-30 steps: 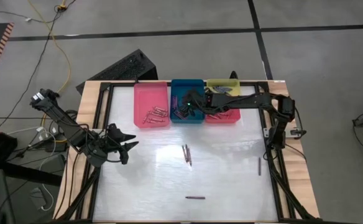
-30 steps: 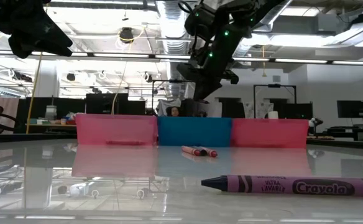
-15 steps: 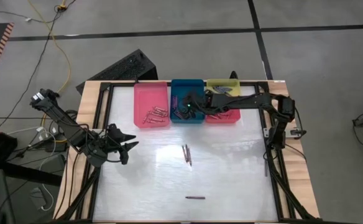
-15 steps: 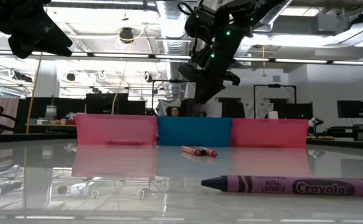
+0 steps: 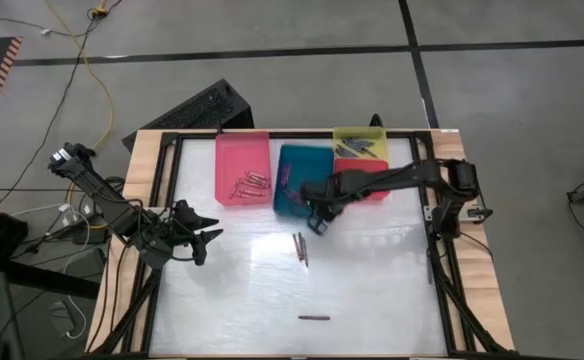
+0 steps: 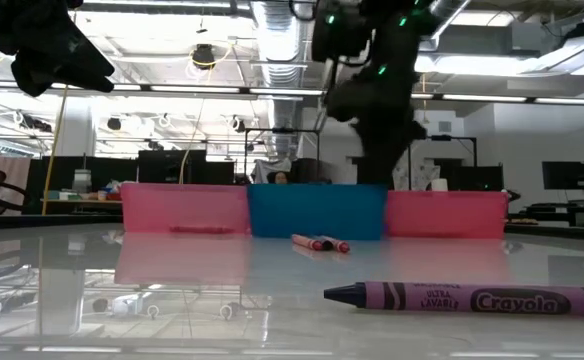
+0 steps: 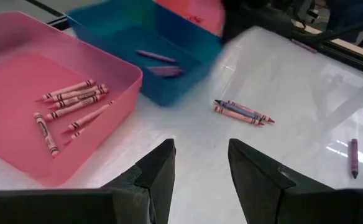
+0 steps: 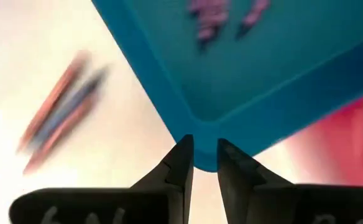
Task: Sort crayons
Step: Adjust the blue bin
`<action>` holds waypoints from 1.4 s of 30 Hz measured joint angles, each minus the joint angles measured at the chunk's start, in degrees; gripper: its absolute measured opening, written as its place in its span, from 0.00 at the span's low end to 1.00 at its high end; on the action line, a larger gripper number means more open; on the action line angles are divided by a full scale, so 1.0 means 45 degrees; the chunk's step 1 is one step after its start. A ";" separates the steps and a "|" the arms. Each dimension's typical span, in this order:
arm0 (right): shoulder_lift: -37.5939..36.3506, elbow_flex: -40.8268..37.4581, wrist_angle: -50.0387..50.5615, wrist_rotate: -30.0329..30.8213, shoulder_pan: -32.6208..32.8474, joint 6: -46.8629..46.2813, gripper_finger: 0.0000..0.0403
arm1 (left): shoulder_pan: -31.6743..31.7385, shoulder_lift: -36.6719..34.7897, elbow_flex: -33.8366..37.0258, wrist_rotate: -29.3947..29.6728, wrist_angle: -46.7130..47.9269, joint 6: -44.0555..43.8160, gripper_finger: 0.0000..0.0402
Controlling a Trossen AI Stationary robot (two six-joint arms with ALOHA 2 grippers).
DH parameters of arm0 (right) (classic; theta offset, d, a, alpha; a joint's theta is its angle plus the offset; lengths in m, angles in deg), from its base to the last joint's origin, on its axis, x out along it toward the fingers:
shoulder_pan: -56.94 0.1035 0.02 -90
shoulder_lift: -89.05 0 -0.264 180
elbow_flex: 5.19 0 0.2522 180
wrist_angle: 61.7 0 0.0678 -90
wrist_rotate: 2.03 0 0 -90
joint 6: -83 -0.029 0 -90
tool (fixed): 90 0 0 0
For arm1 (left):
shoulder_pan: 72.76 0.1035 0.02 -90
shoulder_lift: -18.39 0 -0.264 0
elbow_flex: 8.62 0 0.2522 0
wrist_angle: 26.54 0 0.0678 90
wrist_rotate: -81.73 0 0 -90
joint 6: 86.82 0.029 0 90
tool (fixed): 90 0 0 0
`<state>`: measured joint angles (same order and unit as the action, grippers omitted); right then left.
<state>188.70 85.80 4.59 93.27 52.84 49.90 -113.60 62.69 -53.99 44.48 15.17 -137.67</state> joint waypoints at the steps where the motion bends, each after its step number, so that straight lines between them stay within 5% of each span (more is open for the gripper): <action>1: -0.0018 0.0004 0.0349 -0.0551 0.0358 0.0087 0.21 | -0.0001 0.0000 0.0000 -0.0008 0.0001 -0.0016 0.35; 6: -0.0003 -0.0010 0.3718 -0.1836 0.2547 0.0124 0.21 | 0.0000 0.0000 0.0000 -0.0004 0.0005 -0.0178 0.35; 11: -0.0003 -0.0010 0.4043 0.1643 0.3958 -0.0936 0.21 | -0.0002 0.0000 0.0000 0.0464 -0.0003 0.0024 0.35; 20: -0.0007 -0.0015 0.1412 0.3688 0.3469 0.0129 0.21 | 0.0000 -0.0005 0.0000 0.0865 0.0000 0.0019 0.35; 26: -0.0008 -0.0011 -0.0415 0.3672 0.2804 0.1796 0.17 | 0.0000 -0.0005 0.0000 0.0860 0.0005 0.0014 0.35; 42: -0.0008 -0.0015 0.0415 0.2872 0.2535 0.2671 0.02 | 0.0000 -0.0005 0.0000 0.0393 0.0291 -0.0001 0.35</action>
<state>188.66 85.73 6.45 106.19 64.25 61.92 -113.60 62.67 -53.99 46.25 16.48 -137.67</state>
